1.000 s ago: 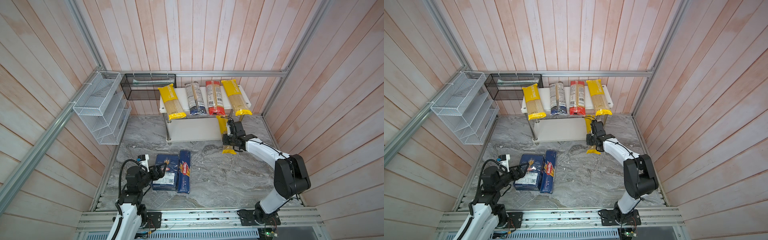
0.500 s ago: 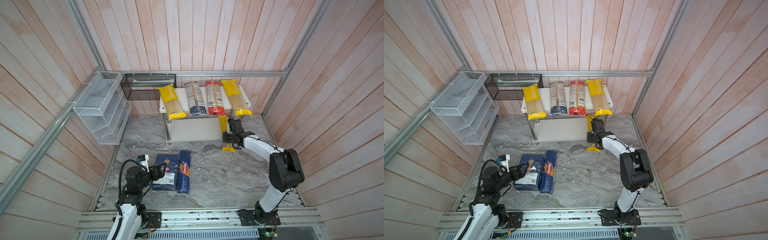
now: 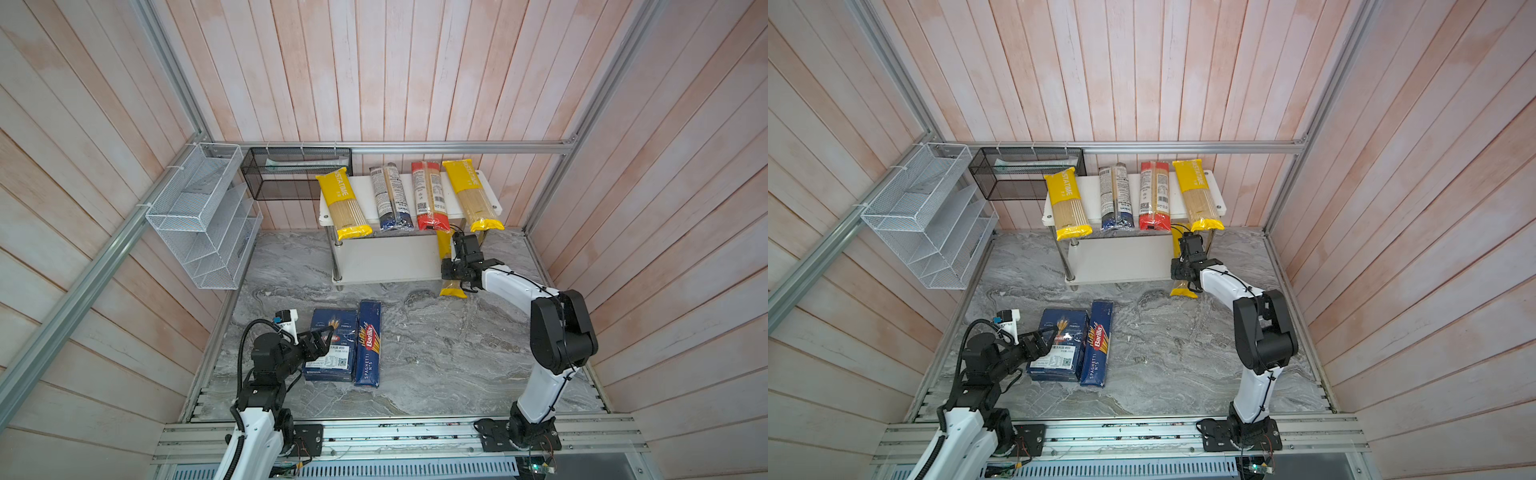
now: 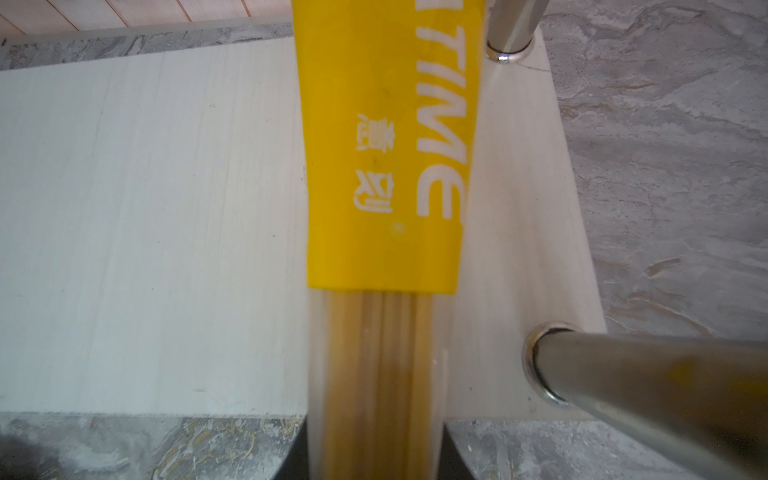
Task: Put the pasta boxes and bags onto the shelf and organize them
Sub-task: 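Lower the yellow bag against the lower shelf edge and open the right gripper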
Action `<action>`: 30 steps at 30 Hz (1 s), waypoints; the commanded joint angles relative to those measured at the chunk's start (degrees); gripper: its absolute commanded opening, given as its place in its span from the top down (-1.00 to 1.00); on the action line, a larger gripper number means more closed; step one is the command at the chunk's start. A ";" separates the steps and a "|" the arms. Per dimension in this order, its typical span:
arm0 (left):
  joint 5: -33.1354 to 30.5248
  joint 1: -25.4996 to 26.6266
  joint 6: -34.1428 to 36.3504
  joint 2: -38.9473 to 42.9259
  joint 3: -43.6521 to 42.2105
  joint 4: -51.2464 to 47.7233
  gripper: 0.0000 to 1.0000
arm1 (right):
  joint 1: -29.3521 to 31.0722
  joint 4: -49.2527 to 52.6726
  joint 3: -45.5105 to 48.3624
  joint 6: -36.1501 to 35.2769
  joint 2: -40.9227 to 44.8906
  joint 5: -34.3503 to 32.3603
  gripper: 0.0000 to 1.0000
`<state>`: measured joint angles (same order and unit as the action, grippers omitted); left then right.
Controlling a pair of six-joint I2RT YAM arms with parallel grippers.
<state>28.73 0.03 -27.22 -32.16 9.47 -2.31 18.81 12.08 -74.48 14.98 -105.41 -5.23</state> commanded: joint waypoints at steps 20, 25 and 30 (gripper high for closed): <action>1.57 0.18 0.24 0.77 -0.86 -0.05 -0.99 | -0.24 -2.73 2.92 1.58 6.84 1.51 0.00; 0.98 0.19 0.02 1.90 -1.08 -0.40 -1.00 | -0.15 -3.44 9.20 4.07 13.44 2.40 -0.02; 1.23 0.16 0.11 2.34 -1.19 -0.45 -1.00 | 0.08 -1.45 14.21 5.45 20.10 4.02 -0.03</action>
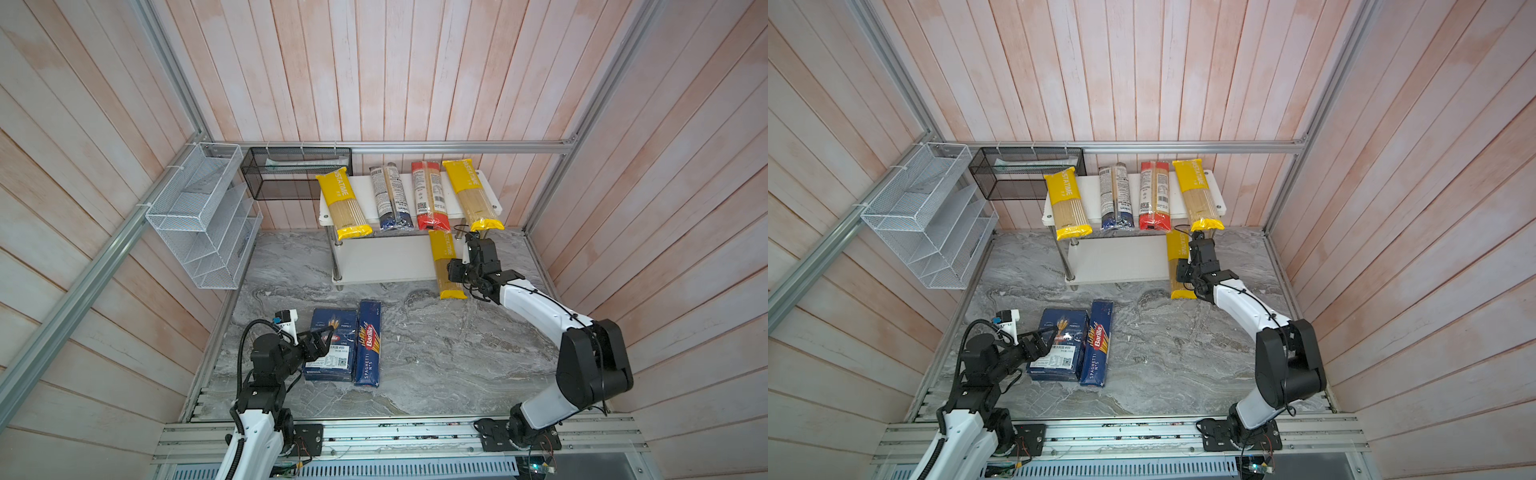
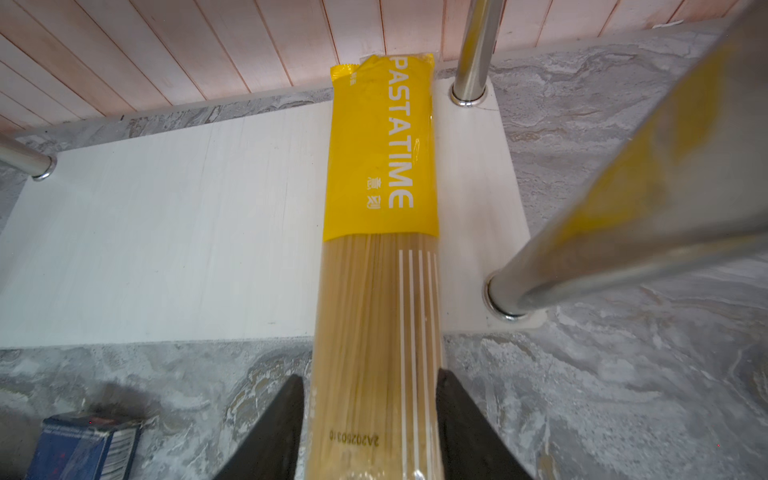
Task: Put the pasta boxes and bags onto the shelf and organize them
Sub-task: 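Lower the yellow bag against the lower shelf edge and open the right gripper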
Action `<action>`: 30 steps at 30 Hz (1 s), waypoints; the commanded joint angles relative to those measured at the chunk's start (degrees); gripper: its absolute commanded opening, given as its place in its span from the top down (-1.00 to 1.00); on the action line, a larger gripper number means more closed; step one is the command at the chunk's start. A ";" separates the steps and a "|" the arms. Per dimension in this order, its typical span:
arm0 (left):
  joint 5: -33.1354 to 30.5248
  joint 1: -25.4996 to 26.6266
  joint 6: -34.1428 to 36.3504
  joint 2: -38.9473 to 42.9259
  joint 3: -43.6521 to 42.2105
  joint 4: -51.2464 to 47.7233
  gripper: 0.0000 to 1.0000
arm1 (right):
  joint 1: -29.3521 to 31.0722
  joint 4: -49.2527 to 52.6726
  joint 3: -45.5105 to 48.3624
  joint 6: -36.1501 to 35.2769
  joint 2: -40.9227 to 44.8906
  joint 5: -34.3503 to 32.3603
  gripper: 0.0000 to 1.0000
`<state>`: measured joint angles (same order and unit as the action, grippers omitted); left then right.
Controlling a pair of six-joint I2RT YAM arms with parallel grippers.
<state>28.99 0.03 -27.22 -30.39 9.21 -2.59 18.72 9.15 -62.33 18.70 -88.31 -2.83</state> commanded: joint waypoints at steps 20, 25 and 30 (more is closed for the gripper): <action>1.02 0.41 0.23 0.60 -0.87 -0.13 -1.00 | 0.33 -2.64 22.61 4.10 20.21 20.80 -0.04; 1.07 0.41 0.15 0.55 -0.93 -0.05 -0.99 | 0.34 -8.99 25.68 6.81 19.00 25.85 -0.04; 1.03 0.41 0.22 0.51 -0.93 -0.02 -1.00 | 0.34 -11.25 27.22 6.81 18.16 25.60 -0.03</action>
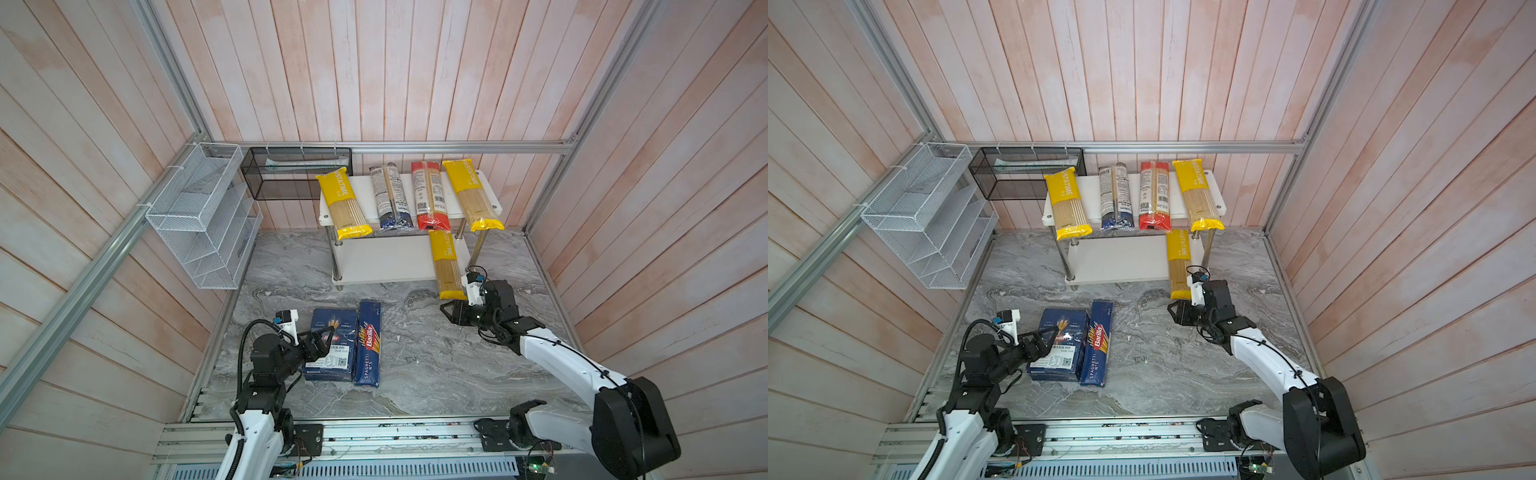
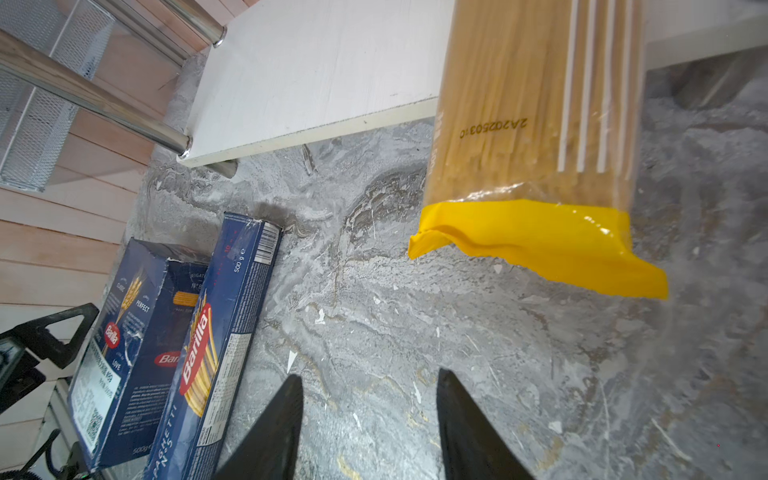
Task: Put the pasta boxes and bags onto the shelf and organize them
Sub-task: 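Withdraw the right gripper from the yellow bag back toward the robot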
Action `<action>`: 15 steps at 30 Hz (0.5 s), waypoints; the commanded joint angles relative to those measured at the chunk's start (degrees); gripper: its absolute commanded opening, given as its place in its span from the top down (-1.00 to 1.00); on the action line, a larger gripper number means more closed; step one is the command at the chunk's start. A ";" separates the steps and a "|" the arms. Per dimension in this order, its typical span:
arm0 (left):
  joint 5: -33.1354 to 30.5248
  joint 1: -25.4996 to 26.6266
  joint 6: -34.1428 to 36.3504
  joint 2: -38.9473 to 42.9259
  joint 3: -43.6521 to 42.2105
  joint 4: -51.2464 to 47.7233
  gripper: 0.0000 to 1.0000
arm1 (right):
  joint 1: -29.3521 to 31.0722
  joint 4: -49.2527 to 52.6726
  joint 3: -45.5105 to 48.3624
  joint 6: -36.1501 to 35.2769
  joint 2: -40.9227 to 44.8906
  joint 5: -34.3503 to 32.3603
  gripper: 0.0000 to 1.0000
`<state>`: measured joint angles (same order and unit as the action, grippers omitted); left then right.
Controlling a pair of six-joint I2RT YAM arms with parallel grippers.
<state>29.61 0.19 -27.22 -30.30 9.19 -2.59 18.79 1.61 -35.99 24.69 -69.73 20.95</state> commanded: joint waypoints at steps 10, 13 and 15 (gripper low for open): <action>0.34 0.25 0.19 0.49 -0.87 -0.15 -0.99 | 0.21 -8.96 2.58 1.21 -4.70 2.18 -0.04; 0.30 0.25 0.20 0.57 -0.86 -0.15 -1.00 | 0.21 -10.41 2.49 1.25 -6.28 2.30 -0.03; 0.20 0.30 0.24 0.68 -0.86 -0.23 -0.99 | 0.28 -11.36 2.42 1.21 -7.06 1.69 -0.04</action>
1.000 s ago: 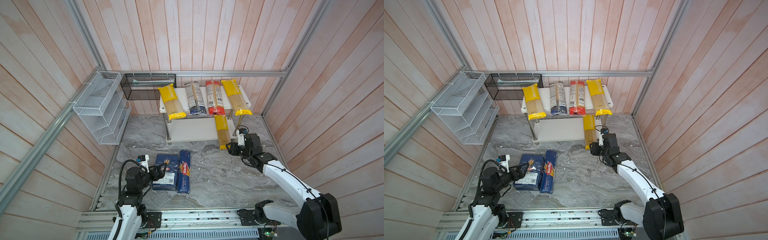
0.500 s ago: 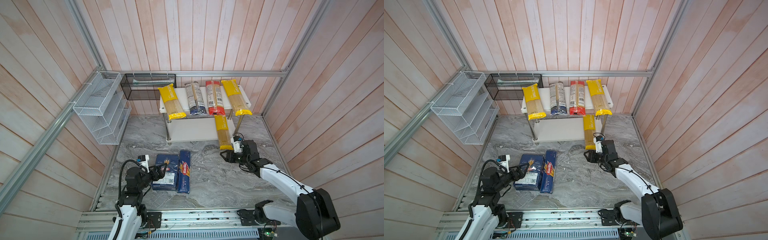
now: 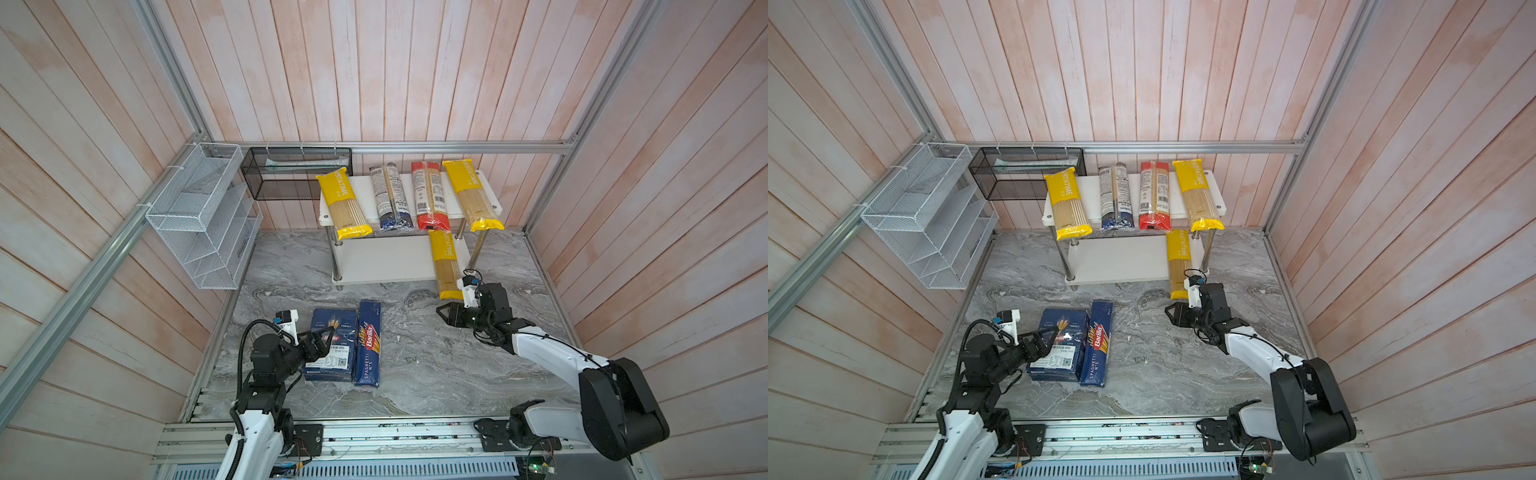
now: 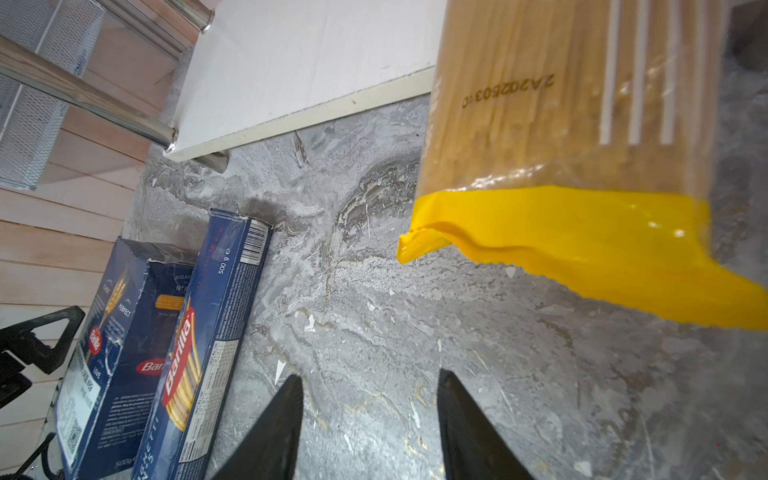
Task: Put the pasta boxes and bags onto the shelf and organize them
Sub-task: 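Withdraw the right gripper from the yellow bag back toward the robot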
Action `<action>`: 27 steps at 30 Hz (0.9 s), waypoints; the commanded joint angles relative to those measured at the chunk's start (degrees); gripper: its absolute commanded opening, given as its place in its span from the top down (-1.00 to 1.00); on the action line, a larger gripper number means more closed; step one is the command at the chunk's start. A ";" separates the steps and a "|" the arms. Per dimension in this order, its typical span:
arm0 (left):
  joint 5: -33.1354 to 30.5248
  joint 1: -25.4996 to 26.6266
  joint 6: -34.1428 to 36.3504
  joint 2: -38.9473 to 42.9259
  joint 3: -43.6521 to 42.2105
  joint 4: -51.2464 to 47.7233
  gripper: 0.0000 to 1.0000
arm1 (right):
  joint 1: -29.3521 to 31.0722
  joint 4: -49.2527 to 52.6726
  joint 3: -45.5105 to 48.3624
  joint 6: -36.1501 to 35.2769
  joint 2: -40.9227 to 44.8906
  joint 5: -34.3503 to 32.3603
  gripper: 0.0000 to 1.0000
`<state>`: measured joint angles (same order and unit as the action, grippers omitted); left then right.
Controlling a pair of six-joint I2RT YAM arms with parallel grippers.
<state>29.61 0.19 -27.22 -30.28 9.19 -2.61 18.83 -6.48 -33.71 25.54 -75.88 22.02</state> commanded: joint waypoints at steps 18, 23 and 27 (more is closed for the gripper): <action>0.33 0.25 0.19 0.80 -0.96 -0.35 -1.00 | -0.73 -5.62 -4.37 0.48 -6.89 -4.53 -0.03; -0.02 0.25 0.10 1.03 -0.92 -0.51 -0.99 | -1.38 -4.99 -5.68 0.17 -8.13 -5.32 -0.03; 0.10 0.25 0.10 1.01 -1.01 -0.46 -0.99 | -1.48 -4.96 -6.53 -0.09 -8.50 -6.60 -0.03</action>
<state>29.61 0.19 -27.22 -29.87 9.19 -3.20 17.74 -11.97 -38.37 25.89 -83.70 17.65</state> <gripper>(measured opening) 0.997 0.516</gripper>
